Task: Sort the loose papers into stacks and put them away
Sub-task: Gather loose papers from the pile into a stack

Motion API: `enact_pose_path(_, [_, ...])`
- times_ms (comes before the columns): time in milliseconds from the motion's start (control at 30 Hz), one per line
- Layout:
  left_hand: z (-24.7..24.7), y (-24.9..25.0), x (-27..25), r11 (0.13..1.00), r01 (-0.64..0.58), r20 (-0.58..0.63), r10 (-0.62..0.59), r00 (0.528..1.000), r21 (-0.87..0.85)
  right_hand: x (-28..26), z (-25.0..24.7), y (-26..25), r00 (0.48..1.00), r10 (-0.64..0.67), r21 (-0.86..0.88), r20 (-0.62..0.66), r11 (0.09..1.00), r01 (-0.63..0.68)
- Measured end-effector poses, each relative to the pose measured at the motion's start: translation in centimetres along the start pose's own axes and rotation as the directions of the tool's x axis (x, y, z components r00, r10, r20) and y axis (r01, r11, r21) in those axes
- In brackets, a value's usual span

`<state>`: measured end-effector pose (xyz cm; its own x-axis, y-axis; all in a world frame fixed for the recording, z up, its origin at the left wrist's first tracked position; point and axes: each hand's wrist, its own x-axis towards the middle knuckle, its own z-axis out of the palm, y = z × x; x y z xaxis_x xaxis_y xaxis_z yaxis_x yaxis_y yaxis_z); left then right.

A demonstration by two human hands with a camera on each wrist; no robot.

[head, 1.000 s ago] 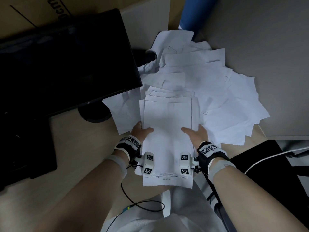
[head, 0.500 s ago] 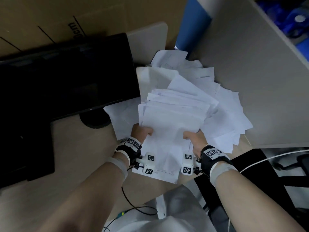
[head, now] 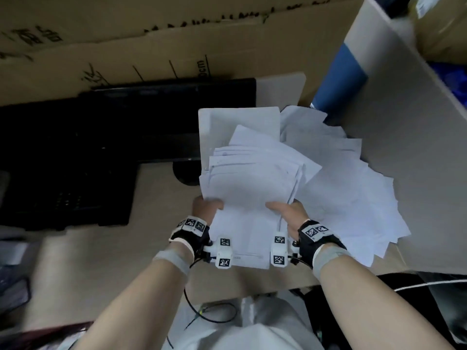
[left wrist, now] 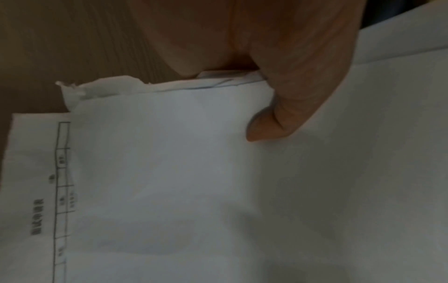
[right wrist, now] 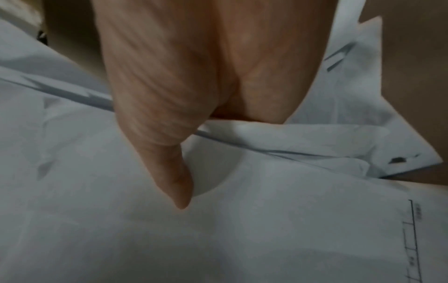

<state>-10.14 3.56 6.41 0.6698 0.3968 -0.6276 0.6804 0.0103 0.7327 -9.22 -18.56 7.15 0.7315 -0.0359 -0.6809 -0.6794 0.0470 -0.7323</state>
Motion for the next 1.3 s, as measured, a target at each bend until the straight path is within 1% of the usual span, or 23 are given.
enact_pose_path(100, [-2.4, 0.6, -2.0, 0.997, 0.007, -0.107, -0.015, 0.994, -0.074, -0.5, 2.0, -0.6, 0.995, -0.052, -0.033, 0.083, 0.998, 0.055])
enact_pose_path(200, [-4.9, 1.4, -3.3, 0.983, -0.052, -0.161, 0.023, 0.987, -0.178, -1.1, 4.7, -2.0, 0.982, -0.113, -0.061, 0.153, 0.990, 0.124])
enact_pose_path(267, [-6.5, 1.9, -3.4, 0.960, -0.106, -0.246, 0.041, 0.968, -0.258, -1.3, 6.5, -3.3, 0.971, -0.160, -0.113, 0.180, 0.977, 0.182])
enact_pose_path(333, [-8.3, 2.7, -3.6, 0.935, -0.167, -0.297, 0.071, 0.952, -0.313, -1.7, 8.8, -5.0, 0.963, -0.196, -0.136, 0.187, 0.965, 0.223])
enact_pose_path(433, [-10.7, 4.5, -4.3, 0.879, -0.306, -0.345, 0.178, 0.922, -0.365, -3.3, 12.2, -7.5, 0.940, -0.285, -0.175, 0.187, 0.932, 0.317])
enact_pose_path(500, [-12.2, 4.9, -4.2, 0.850, -0.377, -0.392, 0.225, 0.892, -0.368, -4.0, 14.5, -8.2, 0.931, -0.314, -0.164, 0.186, 0.924, 0.345])
enact_pose_path(567, [-13.6, 4.7, -3.6, 0.822, -0.414, -0.415, 0.245, 0.876, -0.390, -4.2, 16.6, -8.1, 0.935, -0.318, -0.091, 0.159, 0.938, 0.334])
enact_pose_path(633, [-15.3, 4.5, -2.6, 0.822, -0.411, -0.409, 0.244, 0.879, -0.395, -4.3, 18.7, -7.7, 0.928, -0.334, -0.028, 0.164, 0.939, 0.343])
enact_pose_path(800, [-19.0, 3.5, 0.2, 0.860, -0.376, -0.388, 0.234, 0.891, -0.345, -4.3, 22.4, -6.2, 0.949, -0.291, -0.089, 0.121, 0.949, 0.302])
enact_pose_path(900, [-19.7, 2.8, 1.0, 0.864, -0.346, -0.349, 0.218, 0.911, -0.365, -4.2, 23.6, -5.1, 0.964, -0.252, -0.087, 0.082, 0.962, 0.259])
enact_pose_path(1000, [-20.2, 2.6, 1.4, 0.857, -0.355, -0.356, 0.221, 0.908, -0.374, -4.1, 24.3, -4.5, 0.968, -0.249, -0.063, 0.041, 0.966, 0.252])
enact_pose_path(1067, [-20.6, 3.0, 1.2, 0.860, -0.351, -0.327, 0.232, 0.916, -0.371, -3.8, 24.5, -4.3, 0.970, -0.244, -0.044, 0.022, 0.969, 0.244])
enact_pose_path(1133, [-21.1, 3.3, 0.9, 0.866, -0.359, -0.285, 0.267, 0.921, -0.350, -3.1, 24.2, -4.2, 0.976, -0.215, -0.079, 0.045, 0.973, 0.218])
enact_pose_path(1200, [-21.7, 3.3, 0.8, 0.892, -0.360, -0.257, 0.293, 0.921, -0.274, -2.5, 23.8, -4.1, 0.971, -0.233, -0.182, 0.055, 0.954, 0.239])
enact_pose_path(1267, [-22.3, 2.8, 1.1, 0.945, -0.293, -0.218, 0.258, 0.941, -0.148, -1.7, 23.2, -3.5, 0.967, -0.249, -0.280, 0.058, 0.926, 0.255])
enact_pose_path(1300, [-22.4, 2.4, 1.7, 0.955, -0.267, -0.182, 0.242, 0.953, -0.128, -1.5, 23.0, -3.3, 0.969, -0.239, -0.316, 0.056, 0.917, 0.244])
